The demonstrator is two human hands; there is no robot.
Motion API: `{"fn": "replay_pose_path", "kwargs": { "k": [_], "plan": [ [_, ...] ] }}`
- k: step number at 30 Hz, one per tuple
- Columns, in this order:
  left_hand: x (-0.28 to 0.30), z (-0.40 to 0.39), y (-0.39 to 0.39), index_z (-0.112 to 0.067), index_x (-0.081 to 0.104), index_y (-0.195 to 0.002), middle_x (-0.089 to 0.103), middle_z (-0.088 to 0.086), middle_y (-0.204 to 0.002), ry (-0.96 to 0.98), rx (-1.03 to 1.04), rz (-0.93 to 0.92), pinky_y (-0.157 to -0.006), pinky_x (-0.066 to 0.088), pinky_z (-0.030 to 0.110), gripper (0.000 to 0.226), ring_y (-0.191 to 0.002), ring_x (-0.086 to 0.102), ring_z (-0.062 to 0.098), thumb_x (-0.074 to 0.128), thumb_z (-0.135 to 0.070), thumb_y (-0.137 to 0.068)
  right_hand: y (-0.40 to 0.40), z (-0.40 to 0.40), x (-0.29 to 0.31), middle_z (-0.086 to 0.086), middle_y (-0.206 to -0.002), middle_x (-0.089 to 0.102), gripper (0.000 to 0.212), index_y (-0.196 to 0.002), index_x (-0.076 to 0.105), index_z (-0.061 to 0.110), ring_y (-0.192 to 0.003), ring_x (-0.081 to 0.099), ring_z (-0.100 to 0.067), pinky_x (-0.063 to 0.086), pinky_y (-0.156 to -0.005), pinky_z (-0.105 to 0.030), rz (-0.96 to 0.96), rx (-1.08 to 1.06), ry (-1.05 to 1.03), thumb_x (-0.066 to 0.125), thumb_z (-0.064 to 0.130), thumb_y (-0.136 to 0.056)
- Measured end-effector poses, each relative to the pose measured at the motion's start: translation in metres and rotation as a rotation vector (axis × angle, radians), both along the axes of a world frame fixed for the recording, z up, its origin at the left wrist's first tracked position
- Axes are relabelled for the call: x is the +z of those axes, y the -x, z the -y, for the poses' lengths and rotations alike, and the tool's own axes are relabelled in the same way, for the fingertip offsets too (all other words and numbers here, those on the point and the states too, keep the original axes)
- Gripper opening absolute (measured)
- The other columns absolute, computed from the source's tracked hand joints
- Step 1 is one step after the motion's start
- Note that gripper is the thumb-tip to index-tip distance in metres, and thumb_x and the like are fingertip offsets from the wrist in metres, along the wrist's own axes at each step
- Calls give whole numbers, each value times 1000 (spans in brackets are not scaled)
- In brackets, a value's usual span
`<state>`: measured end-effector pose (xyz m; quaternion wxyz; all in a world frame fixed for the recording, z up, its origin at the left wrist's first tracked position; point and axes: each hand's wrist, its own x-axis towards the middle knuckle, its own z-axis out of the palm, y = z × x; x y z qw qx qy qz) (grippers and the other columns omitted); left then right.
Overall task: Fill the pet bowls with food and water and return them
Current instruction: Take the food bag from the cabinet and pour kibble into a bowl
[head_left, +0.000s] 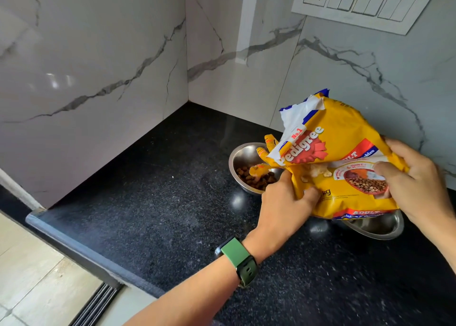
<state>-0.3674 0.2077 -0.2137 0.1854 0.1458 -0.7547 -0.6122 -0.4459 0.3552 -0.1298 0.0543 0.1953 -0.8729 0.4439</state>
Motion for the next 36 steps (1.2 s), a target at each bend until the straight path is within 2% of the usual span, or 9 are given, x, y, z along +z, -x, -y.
{"fn": "replay_pose_path", "kwargs": {
  "k": [5,9,13,18,20,24,29,33,36],
  "plan": [
    [5,4,0,-18,53,-97,68,3,-79,75,22,-26,-71,54,37,39,-76,66,32,48,-46,-71,-2,3,6,23,-84,66,48,-92,54,68,-67,66,-5,54,-48,-22,14,1,53,50,22,-84],
    [-4,4,5,-19,52,-96,70,12,-88,-15,0,6,-69,57,49,48,-76,68,36,47,-54,-63,-1,8,8,9,-86,65,52,-84,56,68,-72,66,-20,56,-63,-35,35,10,-22,51,16,-82],
    [-5,2,6,-20,52,-96,71,10,-87,-31,-2,4,-69,58,48,47,-74,68,35,46,-54,-63,-1,4,6,13,-88,65,62,-84,56,67,-75,66,-27,57,-62,-45,22,3,-29,51,5,-90],
    [5,5,1,-18,53,-98,70,9,-83,50,9,-37,-72,55,41,37,-77,66,33,49,-44,-72,2,3,6,18,-91,64,56,-92,56,63,-66,66,0,51,-41,-21,-19,-13,62,50,7,-92],
    [5,8,3,-17,54,-100,70,10,-85,50,19,-22,-72,55,40,43,-78,66,34,48,-47,-70,3,6,4,18,-88,64,48,-100,58,53,-67,66,-3,50,-40,-16,-7,-4,45,51,6,-91],
    [-6,8,6,-17,52,-97,72,14,-89,-78,-25,44,-67,59,48,47,-72,71,34,50,-51,-65,10,13,-1,5,-82,66,44,-108,60,43,-78,65,-27,54,-50,-32,7,-3,-84,53,5,-87],
    [-10,9,9,-16,54,-101,71,13,-93,-93,-11,42,-71,58,50,59,-81,69,36,47,-57,-59,5,14,2,13,-83,67,42,-85,56,65,-76,67,-25,58,-60,-46,14,-10,-75,50,25,-75],
    [-3,11,7,-19,53,-103,71,11,-92,-50,-11,-9,-72,58,47,55,-79,69,36,46,-57,-64,4,16,9,20,-83,64,46,-86,54,69,-64,64,-8,55,-45,-25,-26,-32,-6,50,23,-81],
    [-2,15,8,-20,52,-104,71,10,-92,-59,-3,-11,-72,58,47,51,-79,69,35,48,-54,-66,5,19,8,18,-83,63,46,-91,56,60,-70,64,-14,51,-42,-17,-31,-22,-26,52,15,-86]
  ]
}}
